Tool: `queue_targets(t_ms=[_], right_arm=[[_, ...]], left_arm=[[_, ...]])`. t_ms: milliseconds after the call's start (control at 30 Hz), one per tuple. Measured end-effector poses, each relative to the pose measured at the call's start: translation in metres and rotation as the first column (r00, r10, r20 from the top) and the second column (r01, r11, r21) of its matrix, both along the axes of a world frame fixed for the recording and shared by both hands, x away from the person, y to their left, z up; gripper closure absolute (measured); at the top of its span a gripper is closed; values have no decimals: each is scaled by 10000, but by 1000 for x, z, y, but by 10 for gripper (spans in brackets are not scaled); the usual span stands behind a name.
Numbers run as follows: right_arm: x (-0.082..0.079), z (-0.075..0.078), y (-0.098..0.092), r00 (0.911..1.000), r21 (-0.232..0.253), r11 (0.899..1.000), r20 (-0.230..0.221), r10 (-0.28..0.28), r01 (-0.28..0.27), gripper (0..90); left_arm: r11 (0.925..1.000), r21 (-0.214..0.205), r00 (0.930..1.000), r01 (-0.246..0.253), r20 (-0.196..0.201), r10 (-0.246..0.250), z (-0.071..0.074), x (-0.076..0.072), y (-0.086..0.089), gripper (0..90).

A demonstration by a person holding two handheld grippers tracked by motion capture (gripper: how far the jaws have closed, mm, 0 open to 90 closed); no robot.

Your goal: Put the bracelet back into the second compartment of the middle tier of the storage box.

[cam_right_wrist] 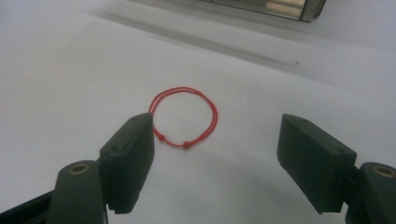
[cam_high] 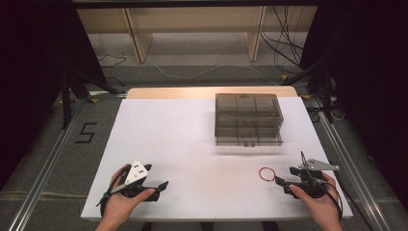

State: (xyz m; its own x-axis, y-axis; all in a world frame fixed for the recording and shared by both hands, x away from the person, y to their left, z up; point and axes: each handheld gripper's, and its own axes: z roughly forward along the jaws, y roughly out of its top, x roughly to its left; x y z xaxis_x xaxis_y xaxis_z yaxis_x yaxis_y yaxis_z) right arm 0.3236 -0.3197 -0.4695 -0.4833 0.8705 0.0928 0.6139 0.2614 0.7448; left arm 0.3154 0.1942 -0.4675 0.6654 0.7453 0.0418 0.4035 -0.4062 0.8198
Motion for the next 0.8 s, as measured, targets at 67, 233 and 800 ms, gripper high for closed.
queue_targets(t_ms=[67,233,800], right_arm=[[0,0,-1,9998,11,9999,-94,-159,159,286],[3,0,-2,9994,-107,9996,-250,-254,252,360],[28,-7,16,9921,-762,9970,-1255,19,-116,608]], left_arm=[[10000,-35,10000,22,-10,-22,0,0,-1,161],[9999,-102,10000,37,9,-36,0,-2,-2,161],[10000,11,10000,44,-34,-44,-1,-1,-4,165]])
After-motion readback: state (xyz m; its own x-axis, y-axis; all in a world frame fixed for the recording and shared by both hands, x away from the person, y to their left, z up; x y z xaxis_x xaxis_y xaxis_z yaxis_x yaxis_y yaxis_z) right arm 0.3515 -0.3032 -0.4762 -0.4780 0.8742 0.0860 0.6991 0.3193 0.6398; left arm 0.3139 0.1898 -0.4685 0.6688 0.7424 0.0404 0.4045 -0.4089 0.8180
